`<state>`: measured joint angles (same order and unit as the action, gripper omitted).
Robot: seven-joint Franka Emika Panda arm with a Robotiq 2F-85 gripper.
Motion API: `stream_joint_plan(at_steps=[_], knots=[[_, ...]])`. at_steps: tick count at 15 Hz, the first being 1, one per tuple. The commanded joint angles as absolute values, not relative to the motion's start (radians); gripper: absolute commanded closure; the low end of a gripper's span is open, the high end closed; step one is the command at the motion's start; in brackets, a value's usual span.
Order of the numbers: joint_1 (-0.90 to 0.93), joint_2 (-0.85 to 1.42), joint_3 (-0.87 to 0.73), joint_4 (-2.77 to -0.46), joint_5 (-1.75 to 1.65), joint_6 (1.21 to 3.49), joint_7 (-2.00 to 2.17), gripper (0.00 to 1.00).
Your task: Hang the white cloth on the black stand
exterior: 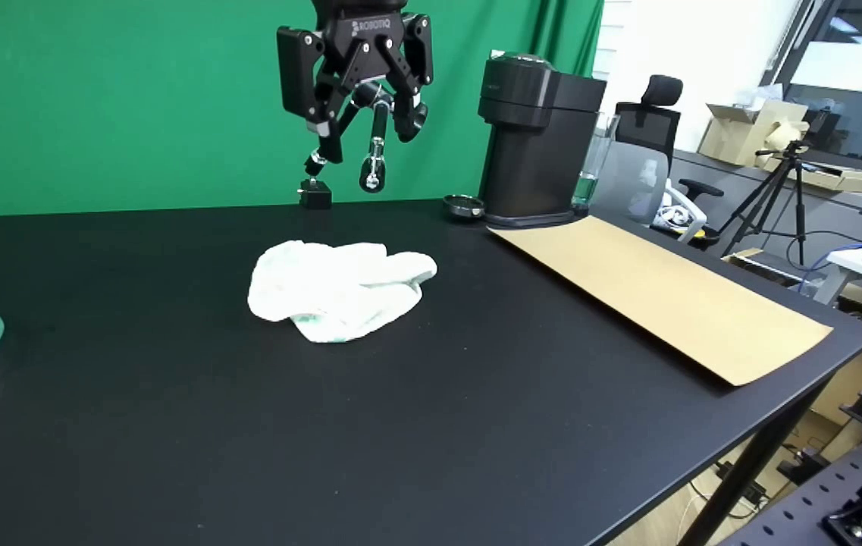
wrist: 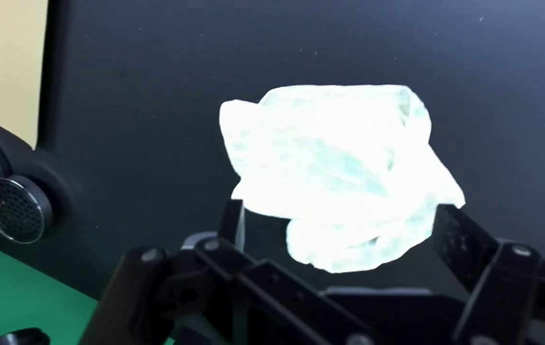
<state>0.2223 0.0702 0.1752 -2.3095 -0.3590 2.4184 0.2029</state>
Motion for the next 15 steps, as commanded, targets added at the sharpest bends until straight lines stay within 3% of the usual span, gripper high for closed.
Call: stream_joint_plan(at_steps=[1,15], knots=[[0.24,0.065,0.192,-2.361,-0.39,2.446,0.236,0.0],[0.275,0.323,0.143,-2.313,-0.467,2.624,0.13,0.0]])
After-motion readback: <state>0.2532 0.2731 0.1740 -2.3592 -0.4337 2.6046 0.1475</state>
